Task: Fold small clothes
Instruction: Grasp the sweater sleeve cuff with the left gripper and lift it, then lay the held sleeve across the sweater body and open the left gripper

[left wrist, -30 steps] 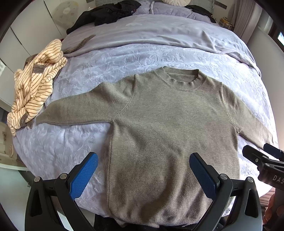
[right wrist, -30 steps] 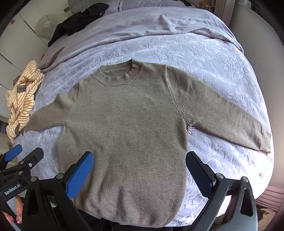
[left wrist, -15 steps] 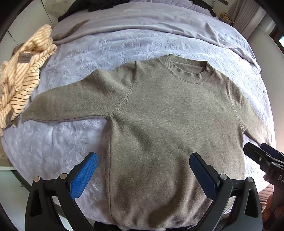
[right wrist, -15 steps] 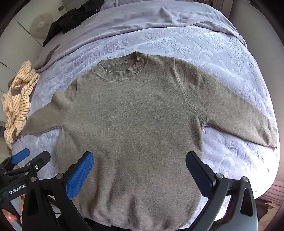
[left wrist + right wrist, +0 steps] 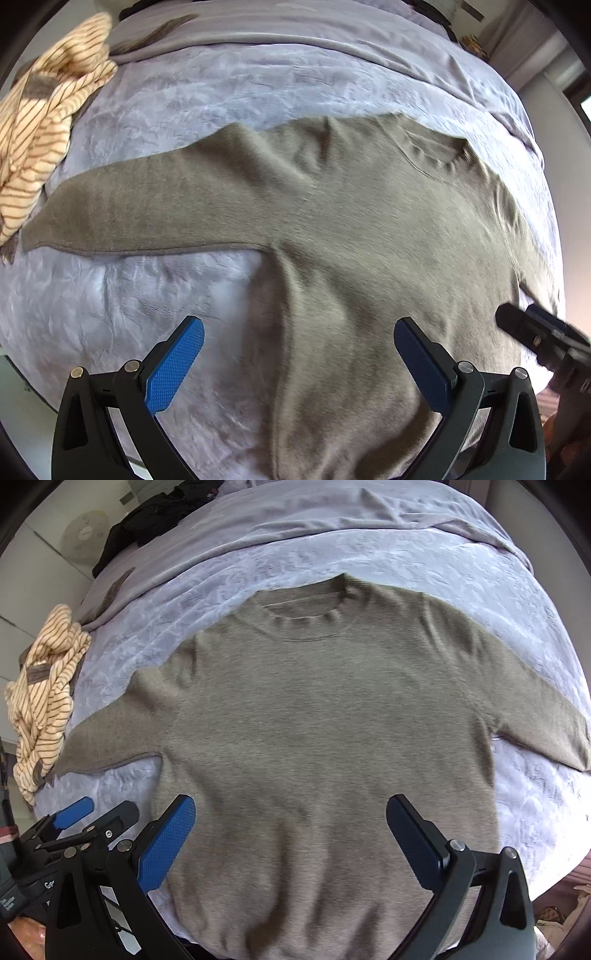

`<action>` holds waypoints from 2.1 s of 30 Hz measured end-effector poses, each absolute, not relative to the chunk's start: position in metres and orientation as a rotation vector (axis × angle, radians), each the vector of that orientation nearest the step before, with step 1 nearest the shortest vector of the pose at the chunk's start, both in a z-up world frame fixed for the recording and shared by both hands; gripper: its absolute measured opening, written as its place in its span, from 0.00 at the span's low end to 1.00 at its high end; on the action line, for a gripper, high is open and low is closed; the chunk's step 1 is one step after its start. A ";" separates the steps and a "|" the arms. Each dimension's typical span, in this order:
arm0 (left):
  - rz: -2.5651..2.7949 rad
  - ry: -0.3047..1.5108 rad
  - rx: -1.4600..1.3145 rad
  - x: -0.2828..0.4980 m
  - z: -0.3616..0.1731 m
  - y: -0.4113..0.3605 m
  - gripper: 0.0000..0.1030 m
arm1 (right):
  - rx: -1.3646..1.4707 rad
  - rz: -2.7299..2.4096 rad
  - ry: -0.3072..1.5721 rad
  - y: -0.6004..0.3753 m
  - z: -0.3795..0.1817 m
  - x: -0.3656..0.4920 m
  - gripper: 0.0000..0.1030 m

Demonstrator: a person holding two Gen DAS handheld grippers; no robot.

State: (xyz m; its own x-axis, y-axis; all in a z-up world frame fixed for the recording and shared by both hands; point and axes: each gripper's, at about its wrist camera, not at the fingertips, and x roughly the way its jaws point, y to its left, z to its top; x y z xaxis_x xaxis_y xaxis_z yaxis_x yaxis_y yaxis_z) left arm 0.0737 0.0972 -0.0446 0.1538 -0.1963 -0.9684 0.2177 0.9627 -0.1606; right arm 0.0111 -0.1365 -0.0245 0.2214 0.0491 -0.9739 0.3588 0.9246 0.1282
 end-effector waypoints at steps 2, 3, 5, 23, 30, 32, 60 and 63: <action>-0.302 1.369 -0.030 0.082 -0.048 0.113 1.00 | 0.343 -0.196 1.353 -0.119 -0.031 0.019 1.00; -0.304 1.359 -0.063 0.087 -0.050 0.124 1.00 | 0.337 -0.185 1.359 -0.112 -0.034 0.022 1.00; -0.306 1.330 -0.148 0.098 -0.053 0.149 1.00 | 0.331 -0.157 1.369 -0.096 -0.039 0.029 1.00; -0.187 1.147 -0.918 0.154 -0.176 0.338 1.00 | 0.259 0.054 1.458 -0.009 -0.086 0.045 1.00; -0.293 0.988 -0.949 0.165 -0.150 0.335 1.00 | 0.228 0.079 1.462 0.007 -0.086 0.050 1.00; -0.230 1.040 -0.959 0.172 -0.167 0.337 1.00 | 0.218 0.081 1.468 0.009 -0.087 0.051 1.00; -0.695 0.875 -0.323 0.149 -0.023 0.043 0.08 | 0.439 -0.042 1.336 -0.150 -0.056 0.003 0.94; -0.730 0.960 -0.220 0.132 -0.053 -0.018 0.08 | 0.493 -0.115 1.316 -0.195 -0.057 -0.013 0.94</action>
